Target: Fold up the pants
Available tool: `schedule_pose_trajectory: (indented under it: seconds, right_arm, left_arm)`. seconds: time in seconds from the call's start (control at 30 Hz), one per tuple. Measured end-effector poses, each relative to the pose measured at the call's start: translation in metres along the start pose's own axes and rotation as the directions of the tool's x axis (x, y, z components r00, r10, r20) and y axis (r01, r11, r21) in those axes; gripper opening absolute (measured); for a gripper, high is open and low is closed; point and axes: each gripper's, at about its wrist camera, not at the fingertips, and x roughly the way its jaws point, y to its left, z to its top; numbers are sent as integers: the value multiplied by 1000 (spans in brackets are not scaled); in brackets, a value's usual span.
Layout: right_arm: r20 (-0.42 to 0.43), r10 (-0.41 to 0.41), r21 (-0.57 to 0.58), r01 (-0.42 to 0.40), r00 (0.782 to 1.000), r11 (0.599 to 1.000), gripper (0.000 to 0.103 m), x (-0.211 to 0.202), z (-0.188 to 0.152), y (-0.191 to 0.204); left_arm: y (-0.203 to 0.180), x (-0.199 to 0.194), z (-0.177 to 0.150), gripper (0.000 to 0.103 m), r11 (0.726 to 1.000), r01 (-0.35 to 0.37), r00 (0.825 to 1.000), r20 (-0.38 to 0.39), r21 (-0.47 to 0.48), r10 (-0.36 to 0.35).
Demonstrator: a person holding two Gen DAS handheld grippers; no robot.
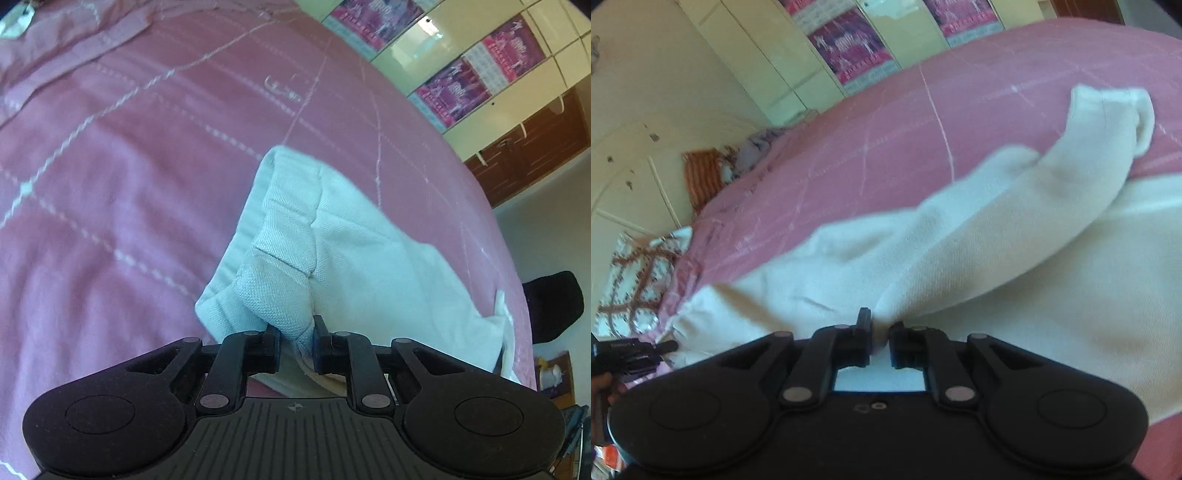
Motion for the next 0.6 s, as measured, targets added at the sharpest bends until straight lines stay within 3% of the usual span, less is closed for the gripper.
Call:
schedule_pose_trajectory:
  seconds: [0.07,0.13,0.23,0.3,0.4,0.5,0.6]
  right_arm:
    - [-50,-23,90,27,998,996,9,15,-6,-13]
    - [-32,-2,138,7,999,990,9,10,-7,-18]
    - [-19,8,95,-6,1000,995,9,0,-2,-6]
    - [-12,8,75,-7,1000,997,10,-4,-1,-3]
    - [-87,-20,66,26,996,998,13,12,-8,-6]
    - [-49,-14,72,18,999,997,32,-15,-3,-10]
    - [62,-32,18,31,998,999,62,-50,13,-10]
  left_arm:
    - [1,-4,-3,16,1000,8,1000,24,-27,-8]
    - [-7,-9,-3,16,1000,-7,999,42,5,7]
    - [-19,-16,-1,16,997,-30,998,57,64,27]
    - [-24,-8,-4,16,989,-89,996,37,116,85]
    - [-24,-13,-6,17,989,-107,994,45,104,103]
    - [-29,-38,-16,17,989,-106,993,55,106,100]
    - [-53,-59,-23,17,969,-178,975,165,170,150]
